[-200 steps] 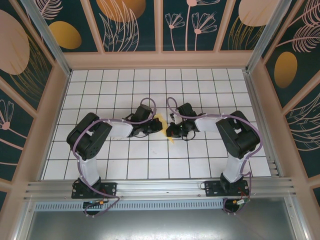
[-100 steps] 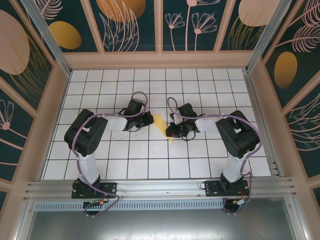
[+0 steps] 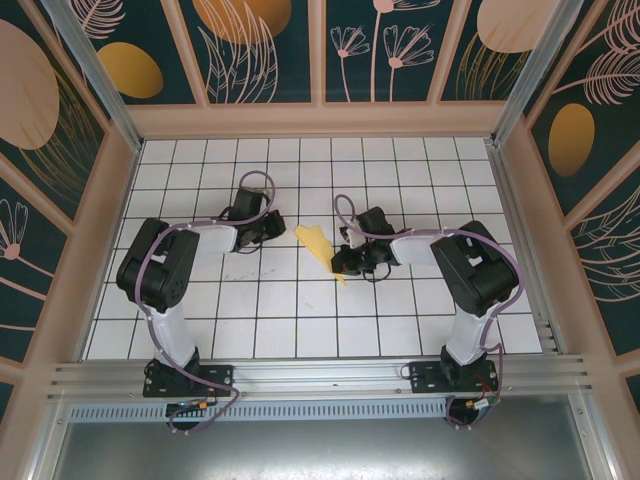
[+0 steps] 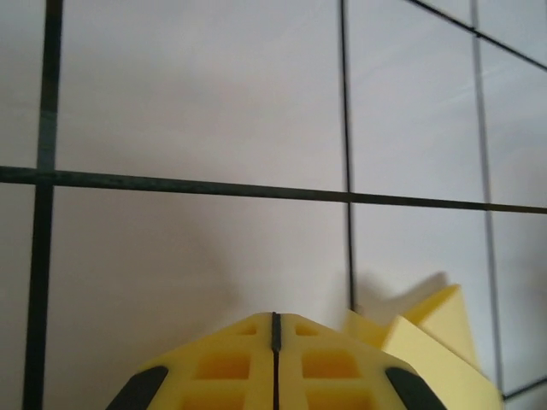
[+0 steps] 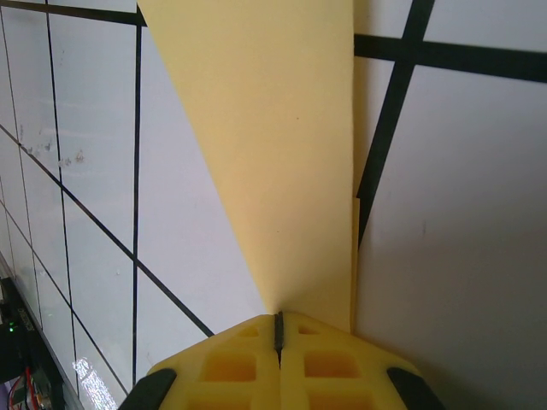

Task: Fold a paper plane with a square sheet of paper (pick it up from the middle)
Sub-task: Fold the wing for the fifth time at the center of the table.

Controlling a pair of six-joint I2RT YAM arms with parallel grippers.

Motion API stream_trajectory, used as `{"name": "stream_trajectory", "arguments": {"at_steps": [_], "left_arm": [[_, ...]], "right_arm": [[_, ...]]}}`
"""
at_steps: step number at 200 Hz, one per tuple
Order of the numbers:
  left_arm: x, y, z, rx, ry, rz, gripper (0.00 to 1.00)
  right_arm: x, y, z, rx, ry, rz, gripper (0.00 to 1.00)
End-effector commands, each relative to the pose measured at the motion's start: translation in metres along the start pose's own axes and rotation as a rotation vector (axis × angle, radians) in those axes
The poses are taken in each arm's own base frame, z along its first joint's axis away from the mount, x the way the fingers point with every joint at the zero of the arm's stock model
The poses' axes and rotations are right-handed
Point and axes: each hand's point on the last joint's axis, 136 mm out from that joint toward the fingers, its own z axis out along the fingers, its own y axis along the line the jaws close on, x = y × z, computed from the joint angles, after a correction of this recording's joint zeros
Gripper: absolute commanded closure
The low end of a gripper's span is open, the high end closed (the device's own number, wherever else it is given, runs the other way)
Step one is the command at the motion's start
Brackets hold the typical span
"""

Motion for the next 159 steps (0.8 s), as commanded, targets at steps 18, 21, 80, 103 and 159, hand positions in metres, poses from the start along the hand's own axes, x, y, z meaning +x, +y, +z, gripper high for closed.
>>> {"name": "stream_trajectory", "arguments": {"at_steps": [18,21,80,103,159], "left_arm": [[0.015,-0.058,-0.019,0.161,0.009,0.079,0.91],[0.018,-0.062,-0.018,0.168,0.016,0.082,0.91],[0.074,-0.105,0.009,0.278,0.156,0.114,0.91],[0.079,-0.094,0.02,0.235,0.163,0.106,0.91],[0.065,-0.045,0.04,0.091,0.111,0.069,0.92]], "right_arm": [[0.054,-0.059,0.013,0.198,0.137,0.113,1.0],[0.053,-0.059,0.013,0.197,0.137,0.113,1.0],[0.054,-0.06,0.014,0.196,0.138,0.121,1.0],[0.056,-0.061,0.014,0.201,0.143,0.122,1.0],[0.06,-0.065,0.014,0.209,0.154,0.126,1.0]]}}
